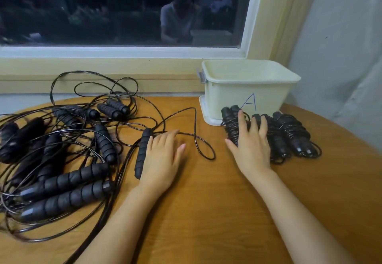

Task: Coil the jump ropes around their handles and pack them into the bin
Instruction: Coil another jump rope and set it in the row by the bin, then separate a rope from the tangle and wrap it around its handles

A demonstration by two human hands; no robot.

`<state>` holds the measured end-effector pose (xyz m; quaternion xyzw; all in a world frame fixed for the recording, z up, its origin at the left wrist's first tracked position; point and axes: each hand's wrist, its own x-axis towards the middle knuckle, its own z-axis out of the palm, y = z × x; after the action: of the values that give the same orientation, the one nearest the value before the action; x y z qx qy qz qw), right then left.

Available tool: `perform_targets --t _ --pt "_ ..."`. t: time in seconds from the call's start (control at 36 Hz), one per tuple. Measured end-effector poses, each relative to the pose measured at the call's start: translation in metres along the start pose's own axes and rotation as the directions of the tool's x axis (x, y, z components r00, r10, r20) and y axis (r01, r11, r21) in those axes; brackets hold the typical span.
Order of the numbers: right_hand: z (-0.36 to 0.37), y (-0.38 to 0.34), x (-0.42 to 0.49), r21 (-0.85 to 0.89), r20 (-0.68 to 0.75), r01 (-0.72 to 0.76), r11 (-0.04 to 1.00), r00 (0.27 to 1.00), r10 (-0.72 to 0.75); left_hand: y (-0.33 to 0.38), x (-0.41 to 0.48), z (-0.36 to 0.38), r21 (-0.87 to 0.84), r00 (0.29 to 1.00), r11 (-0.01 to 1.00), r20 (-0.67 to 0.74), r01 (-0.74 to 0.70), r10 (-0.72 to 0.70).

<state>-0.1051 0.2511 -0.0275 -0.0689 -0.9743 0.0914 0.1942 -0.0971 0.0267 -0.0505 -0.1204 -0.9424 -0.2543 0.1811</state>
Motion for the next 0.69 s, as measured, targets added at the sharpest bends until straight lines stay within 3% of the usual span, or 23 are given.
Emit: perform_targets --t 0.14,0.47,0.61,0.69 --pt "0.022 0.008 0.000 -0.103 -0.011 0.048 0.994 0.999 -0.049 -0.001 0.000 0.001 0.121 0.998 0.993 0.070 -0.011 0.003" --pt "0.027 0.014 0.004 -0.138 -0.037 -0.002 0.990 0.999 -0.003 0.000 0.000 -0.004 0.132 0.992 0.991 0.121 0.005 -0.021" --pt "0.021 0.018 -0.002 -0.014 -0.050 0.040 0.999 0.998 -0.040 0.000 -0.002 -0.007 0.094 1.000 0.995 0.004 -0.017 0.017" --pt "0.009 0.009 -0.007 0.078 -0.146 0.117 0.990 0.984 -0.105 0.000 -0.006 -0.014 0.140 0.992 0.989 -0.126 0.042 -0.025"
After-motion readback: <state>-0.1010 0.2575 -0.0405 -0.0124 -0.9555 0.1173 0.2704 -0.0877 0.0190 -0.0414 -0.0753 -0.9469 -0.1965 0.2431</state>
